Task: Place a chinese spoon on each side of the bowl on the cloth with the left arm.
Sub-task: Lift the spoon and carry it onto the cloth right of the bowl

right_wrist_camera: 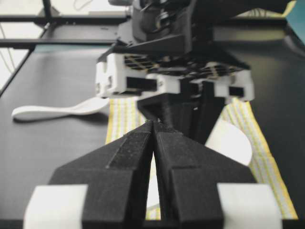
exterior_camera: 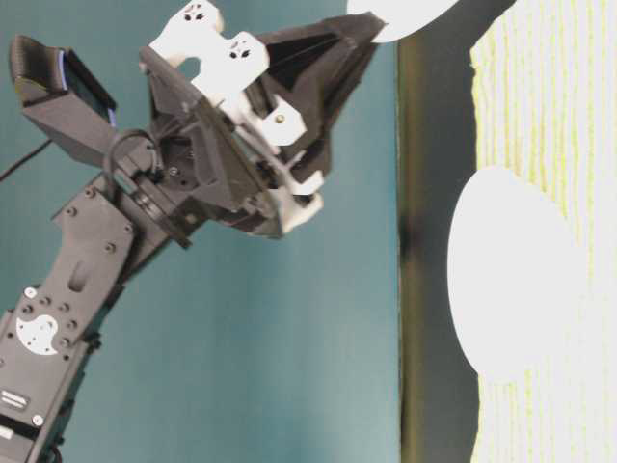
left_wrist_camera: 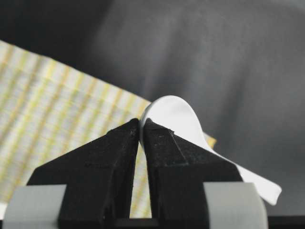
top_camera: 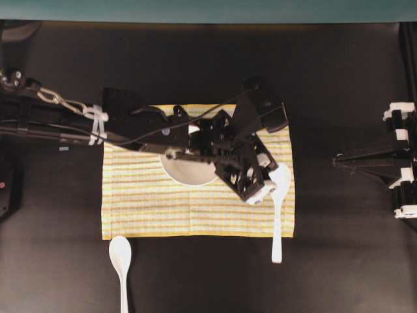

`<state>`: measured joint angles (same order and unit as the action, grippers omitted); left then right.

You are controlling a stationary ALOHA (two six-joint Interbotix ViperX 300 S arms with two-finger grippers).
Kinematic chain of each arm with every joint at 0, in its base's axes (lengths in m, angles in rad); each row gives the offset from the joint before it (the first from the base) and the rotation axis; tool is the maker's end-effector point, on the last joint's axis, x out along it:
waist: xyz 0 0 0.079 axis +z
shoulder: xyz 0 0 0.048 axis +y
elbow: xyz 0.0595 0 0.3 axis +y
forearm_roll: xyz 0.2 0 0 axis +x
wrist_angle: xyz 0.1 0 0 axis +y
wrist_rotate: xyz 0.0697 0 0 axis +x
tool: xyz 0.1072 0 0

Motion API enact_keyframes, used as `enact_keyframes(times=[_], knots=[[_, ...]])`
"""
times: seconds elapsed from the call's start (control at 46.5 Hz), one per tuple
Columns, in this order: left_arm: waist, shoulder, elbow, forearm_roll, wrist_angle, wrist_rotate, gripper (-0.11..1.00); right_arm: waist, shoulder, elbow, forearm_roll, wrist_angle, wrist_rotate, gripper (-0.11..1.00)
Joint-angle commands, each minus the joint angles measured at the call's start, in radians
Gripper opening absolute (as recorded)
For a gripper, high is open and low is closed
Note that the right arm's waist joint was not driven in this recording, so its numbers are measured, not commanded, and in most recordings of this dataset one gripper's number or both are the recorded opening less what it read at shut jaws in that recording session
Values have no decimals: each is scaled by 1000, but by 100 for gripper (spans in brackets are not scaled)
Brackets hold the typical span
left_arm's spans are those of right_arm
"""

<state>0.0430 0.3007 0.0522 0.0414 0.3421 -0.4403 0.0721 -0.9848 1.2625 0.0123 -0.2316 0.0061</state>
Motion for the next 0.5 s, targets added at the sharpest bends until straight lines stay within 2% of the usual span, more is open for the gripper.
enact_keyframes(times=[0.0, 0.28, 0.474], knots=[[12, -9, -26, 3, 0, 35, 6, 0, 6, -5, 2, -11, -2, 1], [48, 49, 12, 3, -74, 51, 6, 2, 8, 3, 2, -12, -2, 1], [89, 81, 18, 5, -83, 66, 6, 0, 8, 8, 2, -12, 0, 1]])
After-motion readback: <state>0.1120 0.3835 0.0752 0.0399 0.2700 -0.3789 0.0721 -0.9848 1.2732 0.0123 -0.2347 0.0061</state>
